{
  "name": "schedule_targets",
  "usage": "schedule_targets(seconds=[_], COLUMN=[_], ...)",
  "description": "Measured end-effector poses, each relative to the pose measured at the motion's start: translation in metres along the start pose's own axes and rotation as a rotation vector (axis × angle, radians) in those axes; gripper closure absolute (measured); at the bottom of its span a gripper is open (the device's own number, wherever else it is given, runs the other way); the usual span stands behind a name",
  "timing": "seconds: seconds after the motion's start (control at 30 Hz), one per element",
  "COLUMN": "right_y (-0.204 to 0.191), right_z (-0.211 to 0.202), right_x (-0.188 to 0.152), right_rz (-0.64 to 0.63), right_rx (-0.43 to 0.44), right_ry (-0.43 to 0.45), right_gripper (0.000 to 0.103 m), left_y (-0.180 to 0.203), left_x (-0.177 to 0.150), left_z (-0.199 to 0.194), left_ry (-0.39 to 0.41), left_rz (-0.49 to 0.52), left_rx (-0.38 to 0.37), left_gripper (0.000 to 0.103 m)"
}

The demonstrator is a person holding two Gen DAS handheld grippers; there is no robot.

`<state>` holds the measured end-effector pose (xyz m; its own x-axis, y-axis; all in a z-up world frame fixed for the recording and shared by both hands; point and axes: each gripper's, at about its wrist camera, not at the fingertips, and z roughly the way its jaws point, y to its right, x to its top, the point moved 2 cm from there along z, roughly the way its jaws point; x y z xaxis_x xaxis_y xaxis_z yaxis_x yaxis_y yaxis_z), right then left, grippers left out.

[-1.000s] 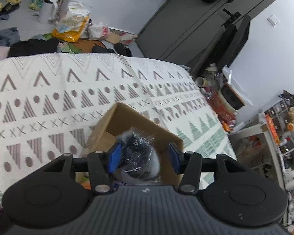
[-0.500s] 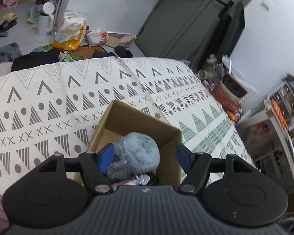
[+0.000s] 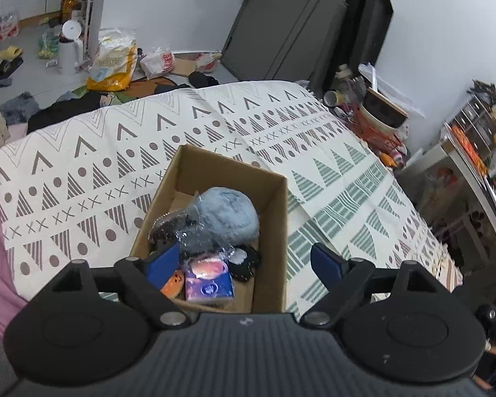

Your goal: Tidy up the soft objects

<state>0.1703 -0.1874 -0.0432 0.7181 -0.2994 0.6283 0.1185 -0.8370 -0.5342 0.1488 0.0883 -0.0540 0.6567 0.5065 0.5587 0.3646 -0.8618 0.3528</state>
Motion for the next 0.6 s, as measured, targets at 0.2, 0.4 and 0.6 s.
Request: schedule_targets(seconds=[0.2,0.4,0.6], right_y=[0.004,-0.001,-0.005], right_z=[-0.024,-0.045,-0.062], right_x=[0.006,0.008,0.007], right_rz=[-0.02,-0.093,-0.123], right_rx=[-0.035,-0.084,-0.081], right_ry=[0.016,0.03,0.025], right_gripper=[0.0,0.0,0.0], left_y=[0.015,0.026,0.032], left_x=[-0.007,-0.016,-0.018], left_z=[-0.025,-0.048,-0.071], left_ry=[0.004,-0.008,0.003], left_rz=[0.052,0.089,0.141], left_rx=[-0.003,-0.007,-0.022], left_gripper=[0.013,0.013,0.005])
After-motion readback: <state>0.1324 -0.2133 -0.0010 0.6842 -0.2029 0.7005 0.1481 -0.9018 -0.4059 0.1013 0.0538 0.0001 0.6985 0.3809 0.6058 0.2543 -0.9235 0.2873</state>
